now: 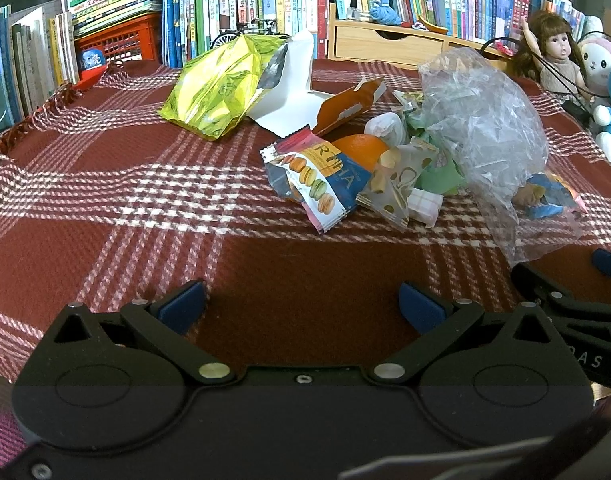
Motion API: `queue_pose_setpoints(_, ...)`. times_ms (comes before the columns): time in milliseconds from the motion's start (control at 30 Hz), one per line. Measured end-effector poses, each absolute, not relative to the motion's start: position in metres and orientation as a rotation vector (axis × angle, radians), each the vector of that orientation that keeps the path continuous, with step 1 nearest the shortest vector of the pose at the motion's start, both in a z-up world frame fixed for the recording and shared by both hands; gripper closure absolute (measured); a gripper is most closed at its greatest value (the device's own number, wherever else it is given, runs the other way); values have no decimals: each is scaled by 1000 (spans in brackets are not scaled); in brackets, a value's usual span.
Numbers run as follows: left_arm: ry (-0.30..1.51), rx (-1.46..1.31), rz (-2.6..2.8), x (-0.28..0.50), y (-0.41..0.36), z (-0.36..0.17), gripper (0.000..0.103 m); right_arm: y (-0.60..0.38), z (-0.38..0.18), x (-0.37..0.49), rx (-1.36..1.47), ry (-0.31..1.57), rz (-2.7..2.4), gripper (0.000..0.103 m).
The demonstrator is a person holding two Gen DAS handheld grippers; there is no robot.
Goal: Organize books
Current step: 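Grasp the striped snack packet with the left gripper while the right gripper grasps the clear plastic bag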
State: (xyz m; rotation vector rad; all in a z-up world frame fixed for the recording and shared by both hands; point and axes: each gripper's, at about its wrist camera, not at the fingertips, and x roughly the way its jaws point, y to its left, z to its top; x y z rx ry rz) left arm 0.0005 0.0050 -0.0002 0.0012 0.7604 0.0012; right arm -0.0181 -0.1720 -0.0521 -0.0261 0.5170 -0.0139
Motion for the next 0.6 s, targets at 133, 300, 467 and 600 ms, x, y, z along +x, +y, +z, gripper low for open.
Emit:
queue_pose_setpoints(133,750,11,-8,1,5,-2,0,-170,-53,-22,-24,510,-21,0)
queue_pose_setpoints(300,787,-34,-13,8,4,8,0,-171,-51,-19,-32,517,4,0)
queue_pose_setpoints(467,723,-83,-85,5,10,23,1,-177,-39,-29,-19,465,64,0)
queue_pose_setpoints(600,665,-74,-98,6,15,36,2,-179,-20,-34,-12,384,115,0)
